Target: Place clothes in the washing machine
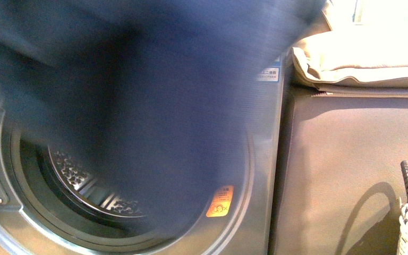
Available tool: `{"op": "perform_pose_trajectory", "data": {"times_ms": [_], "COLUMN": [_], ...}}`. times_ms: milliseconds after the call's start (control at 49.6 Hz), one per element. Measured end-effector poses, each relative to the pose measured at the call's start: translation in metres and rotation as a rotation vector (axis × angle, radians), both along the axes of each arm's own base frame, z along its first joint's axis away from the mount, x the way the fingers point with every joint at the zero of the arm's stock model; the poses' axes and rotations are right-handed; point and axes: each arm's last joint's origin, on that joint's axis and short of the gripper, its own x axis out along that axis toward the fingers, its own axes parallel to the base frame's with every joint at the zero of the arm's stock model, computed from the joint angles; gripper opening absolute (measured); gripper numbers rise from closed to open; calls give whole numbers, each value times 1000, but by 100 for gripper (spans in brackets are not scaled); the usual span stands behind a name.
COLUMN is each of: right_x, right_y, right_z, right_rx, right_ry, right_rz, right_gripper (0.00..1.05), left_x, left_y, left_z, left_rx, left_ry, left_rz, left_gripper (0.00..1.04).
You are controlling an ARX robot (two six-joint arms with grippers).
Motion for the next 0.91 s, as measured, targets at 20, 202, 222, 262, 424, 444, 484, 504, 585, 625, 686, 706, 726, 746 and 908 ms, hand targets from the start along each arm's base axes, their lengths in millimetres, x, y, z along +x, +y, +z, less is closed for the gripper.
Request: {"op": "perform_pose_trajectory", "data": {"times_ms": [20, 202, 222, 262, 424, 444, 484, 504, 585, 625, 686, 706, 726, 746, 908], "right_x": [0, 0, 0, 0, 0, 0, 0, 0, 0, 0, 0, 0, 0, 0, 0], "right_y": [0, 0, 0, 0, 0, 0, 0, 0, 0, 0, 0, 0, 0, 0, 0], "right_z": [0, 0, 0, 0, 0, 0, 0, 0, 0, 0, 0, 0, 0, 0, 0], "right_rx": [0, 1, 1, 1, 1, 1, 1, 1, 1, 1, 1, 1, 1, 1, 3], "right_ry": [0, 0, 0, 0, 0, 1, 0, 0, 1, 1, 1, 1, 1, 1, 3], "right_rz": [0, -3, -3, -4, -4, -4, -3, -2, -3, -3, -2, -2, -2, -2, -1], "right_gripper": [8, 8, 8, 8, 8, 8, 8, 8, 8, 8, 8, 8, 8, 8, 8], "left_x": [0, 0, 0, 0, 2, 2, 4, 5, 11, 14, 20, 21, 24, 26, 42], "left_y": [0, 0, 0, 0, 3, 3, 6, 8, 15, 18, 22, 23, 24, 25, 27], "left_z": [0, 0, 0, 0, 13, 14, 19, 21, 36, 45, 65, 68, 75, 82, 121], "left_rx": [0, 0, 0, 0, -132, -145, -185, -198, -193, -181, -158, -153, -145, -137, -96], "left_ry": [0, 0, 0, 0, -109, -119, -148, -154, -194, -218, -263, -269, -281, -292, -353], "left_rz": [0, 0, 0, 0, -169, -184, -215, -239, -276, -283, -309, -314, -323, -333, -444], "left_gripper": [98, 98, 98, 98, 98, 98, 98, 98, 98, 98, 98, 98, 98, 98, 98]}}
